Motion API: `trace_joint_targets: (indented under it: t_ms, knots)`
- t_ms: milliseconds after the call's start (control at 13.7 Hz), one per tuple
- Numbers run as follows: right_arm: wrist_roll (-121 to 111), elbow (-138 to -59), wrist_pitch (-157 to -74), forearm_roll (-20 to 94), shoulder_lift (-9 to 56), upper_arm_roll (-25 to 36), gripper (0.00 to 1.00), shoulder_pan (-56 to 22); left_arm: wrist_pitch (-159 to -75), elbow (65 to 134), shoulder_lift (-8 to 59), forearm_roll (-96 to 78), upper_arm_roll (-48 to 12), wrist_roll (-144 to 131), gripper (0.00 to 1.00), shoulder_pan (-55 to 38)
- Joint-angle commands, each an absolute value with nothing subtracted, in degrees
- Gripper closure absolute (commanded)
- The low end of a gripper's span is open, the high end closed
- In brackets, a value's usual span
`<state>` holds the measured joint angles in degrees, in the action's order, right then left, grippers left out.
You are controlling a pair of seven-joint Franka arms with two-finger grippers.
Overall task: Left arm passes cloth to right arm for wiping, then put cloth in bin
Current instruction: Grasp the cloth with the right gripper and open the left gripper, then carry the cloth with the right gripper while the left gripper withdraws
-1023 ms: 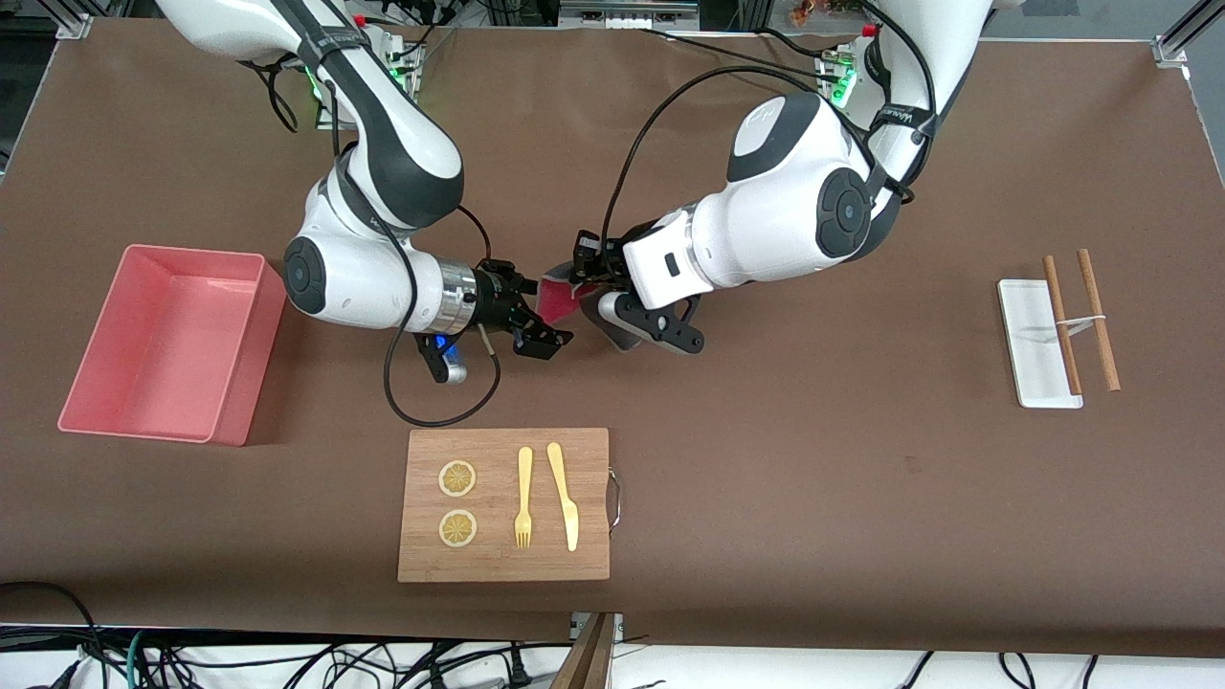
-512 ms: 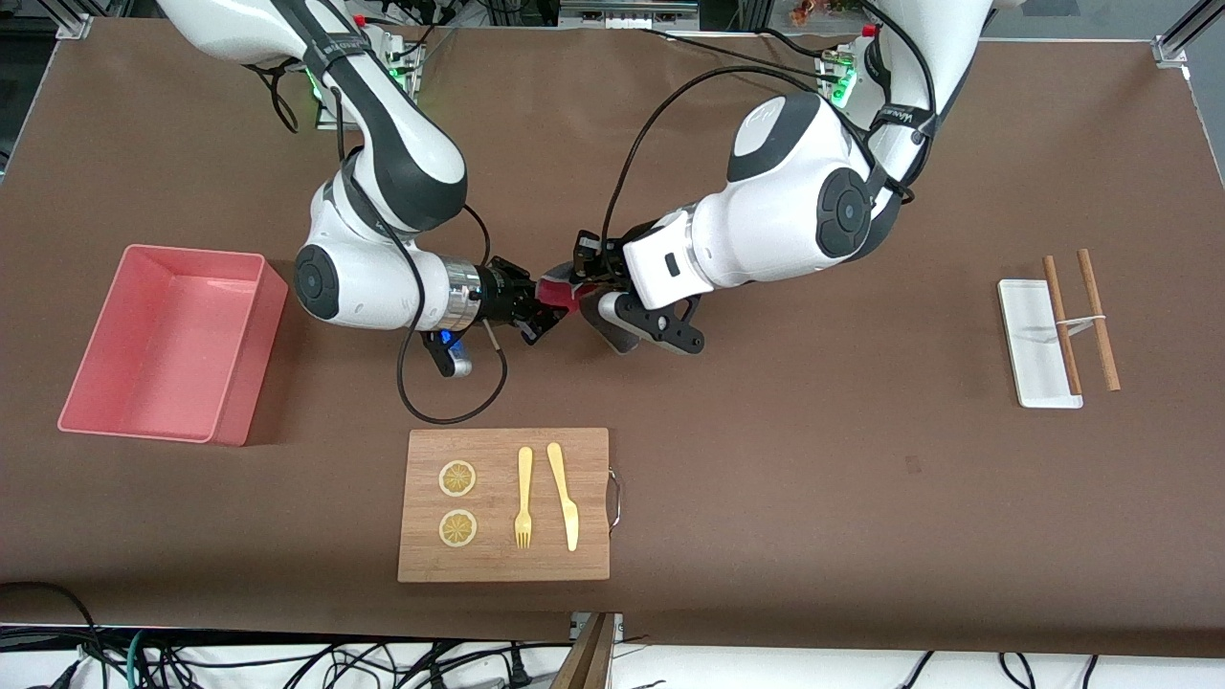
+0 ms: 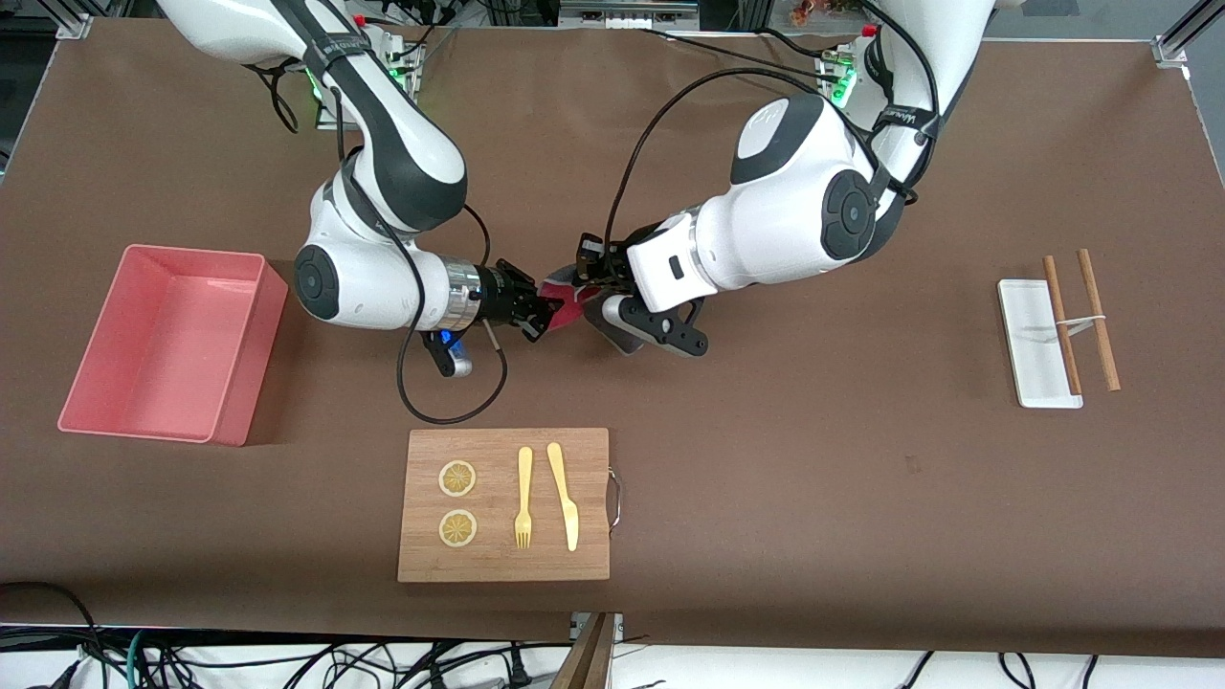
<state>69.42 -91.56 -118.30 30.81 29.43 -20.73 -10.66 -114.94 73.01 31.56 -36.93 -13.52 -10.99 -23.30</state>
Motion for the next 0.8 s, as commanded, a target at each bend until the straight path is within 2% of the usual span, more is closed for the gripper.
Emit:
trace_joint_targets:
  t_ms: [0,73,146,512,731]
  knots:
    - [69.08,-91.58,-117.77,31.38,29.09,-21.01,1.00,-10.28,-114.87,71.54,31.99,-38.41,-13.18,-11.42,1.00,-23.55]
    - [68.91,-91.58,-117.77,31.38,29.09,-21.01,1.00,-10.20,-114.70,71.54,31.82,-38.41,-13.18,-11.77,0.91,-23.47]
    - [68.82,-91.58,-117.77,31.29,29.00,-21.01,1.00,-10.11,-114.44,71.80,31.47,-38.06,-13.18,-12.39,0.01,-23.38]
    - [68.73,-91.58,-117.77,30.76,29.27,-20.92,1.00,-10.11,-112.60,72.60,29.97,-32.72,-12.66,-14.92,0.00,-23.20]
    - [68.82,-91.84,-117.95,29.80,30.41,-20.92,1.00,-10.55,-106.99,72.51,27.87,-24.37,-12.48,-17.49,0.00,-21.11]
